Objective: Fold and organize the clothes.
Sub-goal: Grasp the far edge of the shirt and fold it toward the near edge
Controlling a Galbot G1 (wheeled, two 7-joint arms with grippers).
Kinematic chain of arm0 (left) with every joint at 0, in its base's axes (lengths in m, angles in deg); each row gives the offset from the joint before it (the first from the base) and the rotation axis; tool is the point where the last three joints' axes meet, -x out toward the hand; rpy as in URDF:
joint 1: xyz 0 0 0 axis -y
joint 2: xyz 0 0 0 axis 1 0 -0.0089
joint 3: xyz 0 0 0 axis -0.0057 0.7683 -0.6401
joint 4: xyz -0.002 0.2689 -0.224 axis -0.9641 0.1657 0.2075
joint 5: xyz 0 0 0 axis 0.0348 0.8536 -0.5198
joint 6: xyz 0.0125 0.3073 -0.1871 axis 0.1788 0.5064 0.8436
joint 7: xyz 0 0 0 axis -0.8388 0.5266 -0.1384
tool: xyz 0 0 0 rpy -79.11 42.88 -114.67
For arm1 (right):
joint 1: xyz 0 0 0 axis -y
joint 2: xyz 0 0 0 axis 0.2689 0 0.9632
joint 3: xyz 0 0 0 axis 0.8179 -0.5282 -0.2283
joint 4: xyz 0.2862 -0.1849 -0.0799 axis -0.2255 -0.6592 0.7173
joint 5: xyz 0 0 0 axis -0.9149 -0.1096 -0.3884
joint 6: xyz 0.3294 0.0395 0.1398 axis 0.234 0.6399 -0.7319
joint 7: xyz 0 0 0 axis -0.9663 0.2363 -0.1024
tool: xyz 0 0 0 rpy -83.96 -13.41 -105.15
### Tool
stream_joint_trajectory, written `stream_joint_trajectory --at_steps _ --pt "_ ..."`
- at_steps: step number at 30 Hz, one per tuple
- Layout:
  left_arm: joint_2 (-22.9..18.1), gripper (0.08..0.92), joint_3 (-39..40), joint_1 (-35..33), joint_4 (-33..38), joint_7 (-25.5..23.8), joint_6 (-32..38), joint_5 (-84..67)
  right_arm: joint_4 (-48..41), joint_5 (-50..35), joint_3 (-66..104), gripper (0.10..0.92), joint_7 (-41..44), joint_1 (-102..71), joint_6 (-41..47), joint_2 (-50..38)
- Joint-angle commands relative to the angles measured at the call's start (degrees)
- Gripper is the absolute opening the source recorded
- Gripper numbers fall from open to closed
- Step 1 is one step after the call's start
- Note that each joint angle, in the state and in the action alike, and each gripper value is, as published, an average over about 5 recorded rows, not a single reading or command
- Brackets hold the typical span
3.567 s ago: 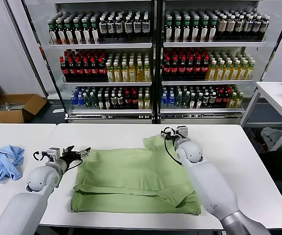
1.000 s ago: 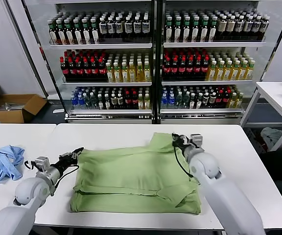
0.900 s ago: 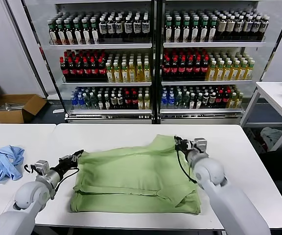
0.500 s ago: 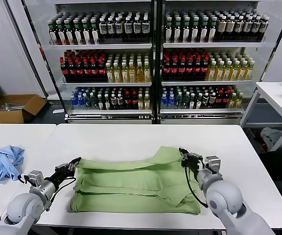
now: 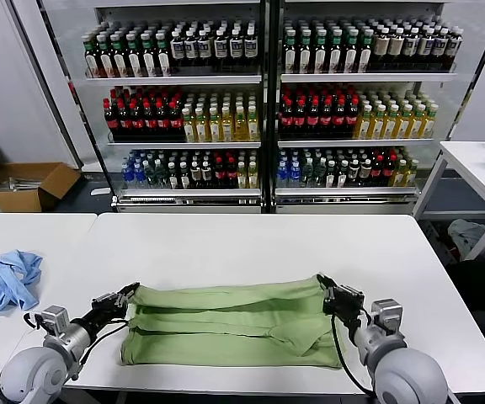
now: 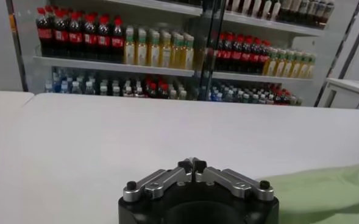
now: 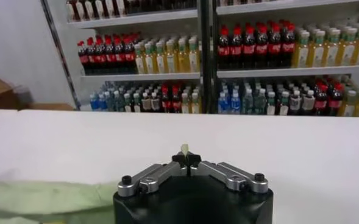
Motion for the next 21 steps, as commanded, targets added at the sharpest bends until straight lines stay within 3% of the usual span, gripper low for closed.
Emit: stream_joint_trajectory --at_steps 1,14,17,21 --pt "0.19 0.084 -1.32 -2.87 2.58 -0.87 -5.33 0.36 1.6 0.87 1.34 0.106 0.04 -4.21 0.07 -0.38" --pt "-1.66 0.087 1.32 -1.82 -0.52 1.56 -5.37 6.45 -3.95 7.08 -0.26 0.106 1.93 -6.01 0.07 0.06" --pt "-1.76 0.128 0.92 -1.47 -0.17 3.14 -5.29 6.51 -3.7 7.33 -0.54 0.106 1.79 -6.67 0.07 0.37" --pt "-1.75 0.243 -0.85 -0.35 0.84 5.32 -4.63 5.82 -2.05 6.91 0.15 0.15 1.74 -7.13 -0.01 0.57"
